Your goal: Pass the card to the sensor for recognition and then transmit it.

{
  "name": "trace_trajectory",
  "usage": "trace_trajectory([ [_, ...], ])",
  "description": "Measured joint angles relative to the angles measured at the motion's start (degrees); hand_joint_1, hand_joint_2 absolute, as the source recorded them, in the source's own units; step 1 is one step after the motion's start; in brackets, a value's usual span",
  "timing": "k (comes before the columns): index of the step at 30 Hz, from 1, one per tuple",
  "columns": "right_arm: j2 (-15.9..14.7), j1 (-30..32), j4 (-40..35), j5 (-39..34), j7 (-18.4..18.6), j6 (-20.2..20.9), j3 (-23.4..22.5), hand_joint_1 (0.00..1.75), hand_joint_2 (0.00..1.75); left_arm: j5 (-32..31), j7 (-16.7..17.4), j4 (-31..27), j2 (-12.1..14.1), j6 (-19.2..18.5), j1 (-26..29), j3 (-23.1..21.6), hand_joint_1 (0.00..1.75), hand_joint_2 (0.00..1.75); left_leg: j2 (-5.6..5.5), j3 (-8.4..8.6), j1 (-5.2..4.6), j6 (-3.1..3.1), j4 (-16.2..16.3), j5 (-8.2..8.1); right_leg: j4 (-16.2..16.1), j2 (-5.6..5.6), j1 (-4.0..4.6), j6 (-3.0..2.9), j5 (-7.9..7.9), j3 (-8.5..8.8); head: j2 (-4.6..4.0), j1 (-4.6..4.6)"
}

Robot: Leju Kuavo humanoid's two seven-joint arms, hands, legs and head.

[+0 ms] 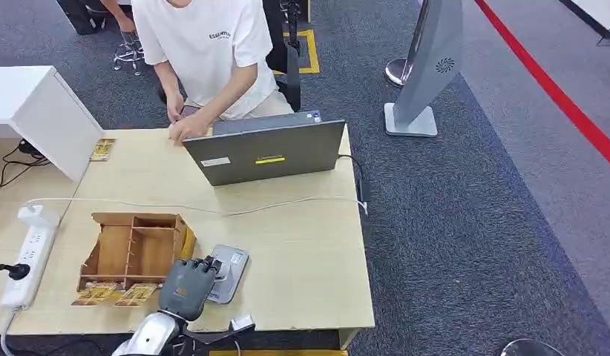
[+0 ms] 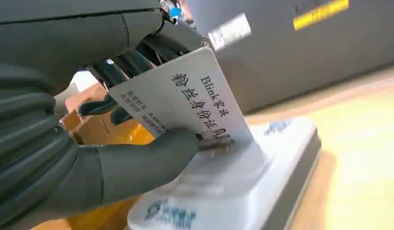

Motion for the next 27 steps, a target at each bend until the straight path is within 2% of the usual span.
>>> trace_trajectory([
  [3,0.0,0.0,0.0,0.5,0.2,0.0,-0.2,0.00,0.00,0.7,0.7,0.7,0.3,-2.9,-0.9,0.0,1.75,1.75,0.00,0.04,0.00,0.00,0.0,0.00,0.0,0.00,0.00,0.00,0.00,0.03,0.00,-0.02],
  [6,0.0,0.0,0.0,1.0,0.3,0.0,-0.5,0.00,0.00,1.2,1.2,1.8,0.3,-3.7,-2.1,-0.2,1.75,1.75,-0.04,0.13,0.00,0.00,0.0,0.00,0.0,-0.05,0.00,0.00,0.00,0.15,0.00,-0.02],
  [10,0.0,0.0,0.0,1.2,0.3,0.0,-0.9,0.00,0.00,1.3,1.8,2.3,0.3,-1.1,-2.3,-0.6,1.75,1.75,-0.03,0.16,0.01,0.00,0.0,0.00,0.0,-0.04,0.00,0.00,0.00,0.16,0.00,-0.02],
  [14,0.0,0.1,0.0,1.7,0.7,-0.4,-1.3,0.00,0.00,-0.2,3.2,1.1,0.3,7.1,-2.2,-0.7,1.75,1.75,-0.03,0.15,0.01,0.00,0.0,0.01,0.0,-0.04,0.00,-0.01,0.00,0.14,0.00,0.00],
  [18,0.0,0.1,0.0,2.8,1.2,-0.5,-1.5,0.00,0.00,-1.0,3.3,-4.3,0.6,13.5,-3.4,0.2,1.75,1.75,-0.06,0.12,0.00,0.00,0.0,0.02,0.0,-0.06,0.00,0.00,0.00,0.12,0.00,-0.02],
  [23,0.0,0.1,0.0,3.6,1.4,-0.5,-1.5,0.00,0.00,-1.0,2.1,-9.9,1.1,14.9,-8.0,3.6,1.75,1.75,-0.05,0.12,0.01,0.00,0.0,0.01,0.0,-0.05,0.00,-0.01,0.01,0.13,0.00,-0.02],
  [27,0.0,0.1,0.0,3.9,1.4,-0.4,-1.5,0.00,0.00,-1.0,0.9,-11.9,1.2,15.2,-8.9,5.5,1.75,1.75,-0.04,0.13,0.01,-0.01,0.0,0.02,0.0,-0.03,0.00,-0.01,0.01,0.12,0.00,-0.02],
])
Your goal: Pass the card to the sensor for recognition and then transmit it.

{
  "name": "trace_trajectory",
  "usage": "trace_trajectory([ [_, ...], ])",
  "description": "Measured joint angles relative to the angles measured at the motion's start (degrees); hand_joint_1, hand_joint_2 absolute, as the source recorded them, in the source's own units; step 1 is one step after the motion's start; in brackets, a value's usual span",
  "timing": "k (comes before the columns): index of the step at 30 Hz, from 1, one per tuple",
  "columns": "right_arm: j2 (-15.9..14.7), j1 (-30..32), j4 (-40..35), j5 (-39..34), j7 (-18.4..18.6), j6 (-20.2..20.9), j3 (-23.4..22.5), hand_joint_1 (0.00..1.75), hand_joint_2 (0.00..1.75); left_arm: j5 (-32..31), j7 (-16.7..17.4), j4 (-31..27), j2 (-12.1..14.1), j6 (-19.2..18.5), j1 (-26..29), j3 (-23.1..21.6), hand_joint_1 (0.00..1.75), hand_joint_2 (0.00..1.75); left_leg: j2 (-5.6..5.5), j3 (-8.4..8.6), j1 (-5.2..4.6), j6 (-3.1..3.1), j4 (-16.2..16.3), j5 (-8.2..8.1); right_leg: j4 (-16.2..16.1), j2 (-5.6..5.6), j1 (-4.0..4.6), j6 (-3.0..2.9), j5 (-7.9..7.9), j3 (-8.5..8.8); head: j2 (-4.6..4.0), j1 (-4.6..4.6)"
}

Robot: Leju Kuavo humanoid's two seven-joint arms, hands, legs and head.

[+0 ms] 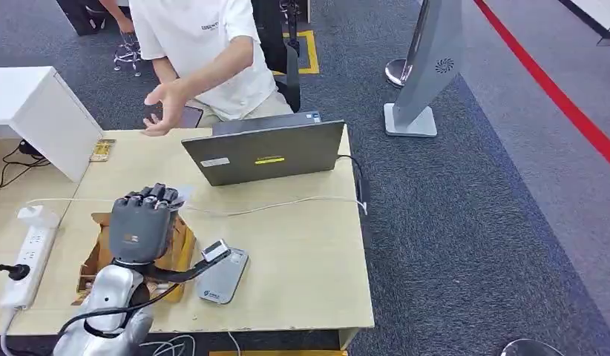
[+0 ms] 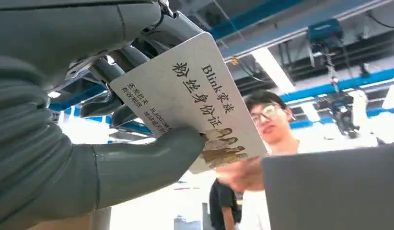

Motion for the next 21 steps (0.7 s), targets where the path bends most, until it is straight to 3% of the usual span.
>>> trace_trajectory([
  [4,0.0,0.0,0.0,0.0,0.0,0.0,0.0,0.00,0.00,-0.2,-0.3,-0.8,0.0,0.2,0.0,0.4,1.75,1.75,-0.01,-0.02,-0.01,0.00,0.0,-0.01,0.0,0.00,0.00,0.01,-0.01,0.00,0.00,0.00],
  [6,0.0,0.0,0.0,0.4,0.1,0.1,0.0,0.00,0.00,-0.8,0.3,-1.0,0.2,2.1,-0.2,0.5,1.75,1.75,0.00,-0.02,-0.01,0.00,0.0,-0.01,0.0,0.00,0.00,0.01,-0.01,-0.01,0.00,0.00],
  [8,0.1,-0.1,0.0,1.2,0.5,0.1,0.0,0.00,0.00,-1.0,2.1,-1.1,1.2,4.9,-1.4,0.6,1.75,1.75,0.00,-0.03,0.00,0.00,0.0,-0.01,0.0,0.00,0.00,0.01,-0.01,-0.02,0.00,0.02],
  [10,0.1,-0.1,0.0,2.1,0.9,0.2,0.0,0.00,0.00,-1.1,2.7,-1.1,2.9,5.3,-3.6,1.4,1.75,1.75,0.00,-0.03,0.01,-0.03,0.0,0.02,0.0,-0.01,0.00,0.00,-0.01,-0.02,0.00,0.00],
  [13,0.1,-0.2,0.0,3.3,1.4,0.5,0.0,0.00,0.00,-0.9,0.1,0.7,4.5,4.9,-8.1,5.2,1.75,1.75,-0.03,-0.04,0.04,-0.10,0.0,0.10,0.0,-0.02,0.01,-0.02,0.01,-0.02,0.00,0.02],
  [16,0.3,-0.4,0.0,4.1,1.6,0.8,0.0,0.00,0.00,0.2,-2.9,6.4,6.6,5.4,-13.7,9.9,1.75,1.75,0.07,0.00,0.07,-0.17,0.0,0.14,0.1,0.09,0.03,-0.20,0.13,-0.08,0.00,-0.02],
  [21,0.4,-0.5,0.0,4.5,1.3,1.3,0.0,0.00,0.00,2.4,-4.8,13.7,9.0,5.4,-18.5,14.7,1.75,1.75,0.12,-0.02,0.07,-0.19,0.0,0.20,0.1,0.14,0.03,-0.20,0.13,-0.11,0.00,-0.04],
])
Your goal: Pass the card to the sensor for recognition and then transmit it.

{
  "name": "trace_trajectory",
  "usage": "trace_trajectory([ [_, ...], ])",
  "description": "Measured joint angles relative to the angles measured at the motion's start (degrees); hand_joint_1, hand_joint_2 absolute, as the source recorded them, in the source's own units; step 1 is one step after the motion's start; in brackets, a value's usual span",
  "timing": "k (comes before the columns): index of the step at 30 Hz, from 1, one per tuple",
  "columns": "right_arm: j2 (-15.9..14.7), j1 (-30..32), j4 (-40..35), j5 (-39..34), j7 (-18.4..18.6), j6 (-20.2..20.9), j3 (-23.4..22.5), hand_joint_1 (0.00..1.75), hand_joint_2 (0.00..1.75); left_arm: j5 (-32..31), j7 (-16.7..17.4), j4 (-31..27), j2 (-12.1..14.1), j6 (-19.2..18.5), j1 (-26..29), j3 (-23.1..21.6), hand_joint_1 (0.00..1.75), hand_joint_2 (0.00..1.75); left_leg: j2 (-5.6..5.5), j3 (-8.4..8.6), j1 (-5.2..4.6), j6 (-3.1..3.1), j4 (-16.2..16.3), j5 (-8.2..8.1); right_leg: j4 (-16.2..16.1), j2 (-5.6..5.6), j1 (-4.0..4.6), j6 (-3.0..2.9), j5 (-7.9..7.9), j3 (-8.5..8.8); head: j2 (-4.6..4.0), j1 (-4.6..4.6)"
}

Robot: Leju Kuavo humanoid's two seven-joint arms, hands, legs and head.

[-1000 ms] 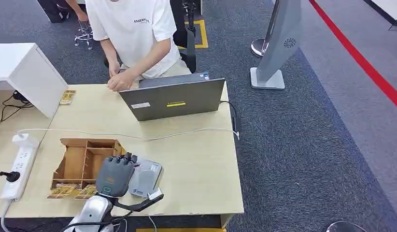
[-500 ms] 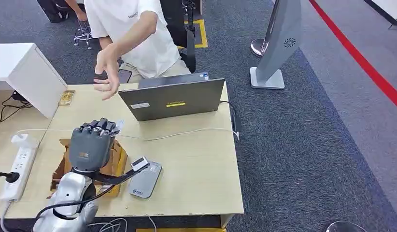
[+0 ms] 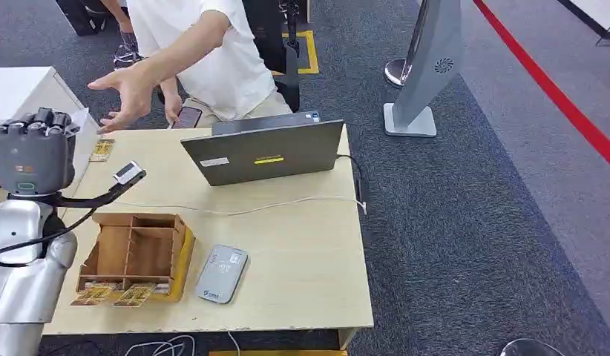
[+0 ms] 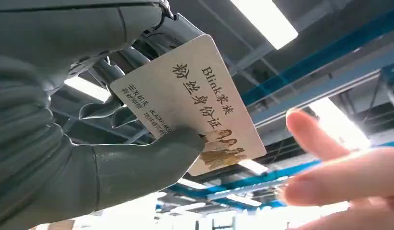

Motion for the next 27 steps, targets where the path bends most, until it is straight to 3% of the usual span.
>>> trace_trajectory([
  [5,0.0,0.1,0.0,0.3,0.0,-0.1,0.0,0.00,0.00,1.0,-1.4,2.5,0.9,0.0,-1.0,2.8,1.75,1.75,-0.03,-0.07,-0.03,0.01,0.0,-0.01,0.0,-0.02,0.00,0.02,-0.01,-0.05,0.00,0.02],
  [6,0.0,0.1,0.0,0.4,-0.1,-0.1,0.0,0.00,0.00,0.9,-1.5,2.7,0.8,0.0,-1.0,2.9,0.00,1.75,-0.04,-0.09,-0.03,0.02,0.0,-0.02,0.0,-0.03,0.00,0.02,-0.02,-0.06,0.00,0.04],
  [18,0.0,0.2,0.0,0.5,-0.5,-0.2,-0.5,0.00,0.00,1.0,-2.2,2.4,-0.2,-0.2,1.0,2.9,0.00,1.75,-0.02,-0.09,-0.03,0.03,0.0,-0.02,0.0,-0.01,-0.01,0.01,-0.01,-0.09,0.00,0.04],
  [27,0.0,0.5,0.0,-0.3,-1.1,-0.3,-1.8,0.00,0.00,1.2,-2.0,-5.6,-3.8,-3.0,5.1,0.9,0.00,1.75,0.00,-0.10,-0.05,0.07,0.0,-0.06,-0.1,-0.01,-0.02,0.02,-0.01,-0.10,0.00,0.04],
])
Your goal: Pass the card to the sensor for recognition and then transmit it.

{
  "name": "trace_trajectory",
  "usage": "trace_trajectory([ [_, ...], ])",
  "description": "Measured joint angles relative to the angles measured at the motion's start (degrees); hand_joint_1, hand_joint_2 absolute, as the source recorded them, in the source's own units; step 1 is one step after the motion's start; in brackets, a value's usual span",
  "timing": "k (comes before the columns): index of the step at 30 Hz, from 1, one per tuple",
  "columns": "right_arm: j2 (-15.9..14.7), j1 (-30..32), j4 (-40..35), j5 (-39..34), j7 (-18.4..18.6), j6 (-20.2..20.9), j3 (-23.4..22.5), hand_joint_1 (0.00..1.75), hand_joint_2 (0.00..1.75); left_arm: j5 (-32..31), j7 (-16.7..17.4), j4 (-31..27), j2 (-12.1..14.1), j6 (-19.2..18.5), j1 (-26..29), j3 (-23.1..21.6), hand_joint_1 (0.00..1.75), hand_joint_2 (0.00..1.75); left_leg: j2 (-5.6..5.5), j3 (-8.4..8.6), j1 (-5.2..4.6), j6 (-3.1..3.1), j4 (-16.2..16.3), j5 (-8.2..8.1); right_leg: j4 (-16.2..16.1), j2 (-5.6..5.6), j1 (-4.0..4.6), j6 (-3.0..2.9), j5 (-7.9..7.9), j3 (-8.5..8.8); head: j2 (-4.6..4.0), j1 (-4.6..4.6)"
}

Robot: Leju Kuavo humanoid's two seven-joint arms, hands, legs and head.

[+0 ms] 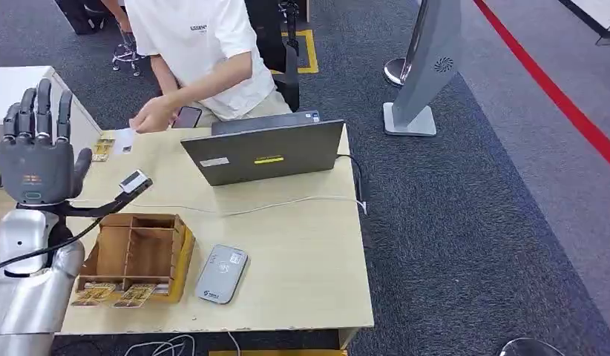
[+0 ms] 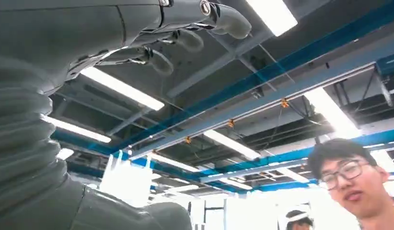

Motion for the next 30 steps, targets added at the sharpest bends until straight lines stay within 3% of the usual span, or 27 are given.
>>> trace_trajectory([
  [5,0.0,0.6,0.0,-0.2,-0.5,-0.4,-1.0,0.00,0.00,0.0,1.0,-5.9,-1.0,-1.5,3.7,-1.6,0.00,1.75,0.02,-0.01,0.01,-0.02,0.0,-0.03,0.0,0.01,-0.01,0.01,0.00,-0.02,0.00,0.00],
  [13,0.0,0.7,0.0,-0.7,-0.4,-0.7,-1.3,0.00,0.00,0.7,0.4,-9.2,-1.3,-2.0,5.2,-2.4,0.00,1.75,0.02,0.00,0.02,-0.03,0.0,-0.02,0.0,0.01,0.00,0.00,0.00,0.00,0.00,-0.02],
  [17,0.0,1.0,0.0,-3.2,-0.4,-1.9,-3.4,0.00,0.00,0.4,0.0,-17.5,-0.7,-5.8,12.7,-6.1,0.00,1.75,0.13,0.02,-0.01,0.01,0.0,-0.10,0.0,0.13,0.00,0.05,-0.05,0.02,0.00,0.02],
  [24,0.0,1.6,0.0,-4.7,-0.5,-2.8,-7.3,0.00,0.00,-4.8,6.3,-31.7,7.1,-6.6,32.0,-18.2,0.00,1.75,0.31,0.08,-0.02,0.12,0.0,-0.49,0.0,0.26,-0.02,0.17,-0.42,0.03,0.00,0.00],
  [30,0.0,1.6,0.0,-4.1,-0.8,-3.0,-8.7,0.00,0.00,-5.0,10.7,-36.1,12.4,-7.2,38.2,-25.8,0.00,1.75,0.29,0.08,0.00,0.14,0.0,-0.51,0.0,0.23,-0.02,0.12,-0.46,0.05,0.00,0.00],
])
